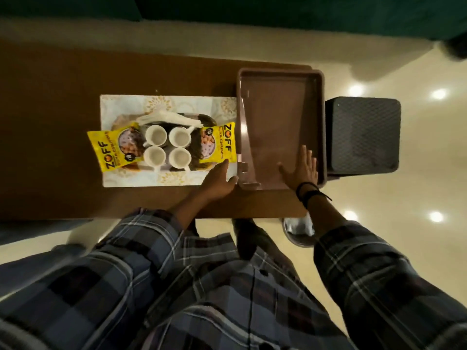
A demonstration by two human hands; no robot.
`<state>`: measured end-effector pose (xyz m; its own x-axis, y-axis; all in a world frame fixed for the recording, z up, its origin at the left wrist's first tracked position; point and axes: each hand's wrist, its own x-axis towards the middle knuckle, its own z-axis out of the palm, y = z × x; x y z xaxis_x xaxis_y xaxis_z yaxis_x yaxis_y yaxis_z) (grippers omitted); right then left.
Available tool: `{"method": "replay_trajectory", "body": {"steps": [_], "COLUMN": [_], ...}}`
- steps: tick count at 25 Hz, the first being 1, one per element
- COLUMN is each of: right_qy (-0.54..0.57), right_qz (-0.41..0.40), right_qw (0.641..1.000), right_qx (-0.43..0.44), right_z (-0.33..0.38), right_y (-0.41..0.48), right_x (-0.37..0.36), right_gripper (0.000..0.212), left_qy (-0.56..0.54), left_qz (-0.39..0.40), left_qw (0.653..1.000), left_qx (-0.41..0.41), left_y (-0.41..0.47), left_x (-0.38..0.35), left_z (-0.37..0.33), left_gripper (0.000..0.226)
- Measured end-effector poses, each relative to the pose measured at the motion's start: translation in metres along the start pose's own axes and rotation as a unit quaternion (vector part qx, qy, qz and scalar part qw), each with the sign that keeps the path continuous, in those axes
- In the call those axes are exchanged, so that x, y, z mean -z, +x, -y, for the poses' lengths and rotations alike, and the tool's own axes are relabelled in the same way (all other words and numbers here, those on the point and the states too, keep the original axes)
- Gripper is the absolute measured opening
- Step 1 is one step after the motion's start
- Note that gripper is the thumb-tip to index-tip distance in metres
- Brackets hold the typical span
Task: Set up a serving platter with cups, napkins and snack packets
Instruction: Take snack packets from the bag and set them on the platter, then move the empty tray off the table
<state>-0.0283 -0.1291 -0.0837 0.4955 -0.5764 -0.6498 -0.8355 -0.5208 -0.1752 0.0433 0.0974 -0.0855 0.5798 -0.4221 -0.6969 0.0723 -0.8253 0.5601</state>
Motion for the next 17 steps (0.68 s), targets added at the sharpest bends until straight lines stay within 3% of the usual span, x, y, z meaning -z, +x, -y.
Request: {"method": "replay_trajectory", "body": {"steps": [4, 7, 11, 17], "right_qy": [0.039, 0.076, 0.101, 0.165], "right_qz": [-0.004, 0.019, 0.019, -0.022], "right_qw": [0.999, 0.995, 0.993, 0.981], "right_qx": [-0.035, -0.068, -0.063, -0.101], "right_z": [-0.059, -0.091, -0.098, -0.127], "right_y": [0.056, 0.097, 0.117, 0.113], "right_x": [0.025, 0.029, 0.03, 0.071], "right_gripper": [0.099, 0.086, 0.048, 0.049], "left_qy": [0.016, -0.014, -0.041, -0.084], "left_qz": [0.001, -0.032, -0.13, -0.126], "left_qw": [0.994, 0.986, 0.977, 0.983], "left_qx": [0.112, 0.166, 0.165, 0.1], "left_y": [0.031, 0.056, 0.061, 0.046], "left_x": [-0.048, -0.072, -0.08, -0.083], "left_z": [-0.018, -0.023, -0.021, -0.063], "left_gripper": [0.074, 0.053, 0.026, 0.028]}}
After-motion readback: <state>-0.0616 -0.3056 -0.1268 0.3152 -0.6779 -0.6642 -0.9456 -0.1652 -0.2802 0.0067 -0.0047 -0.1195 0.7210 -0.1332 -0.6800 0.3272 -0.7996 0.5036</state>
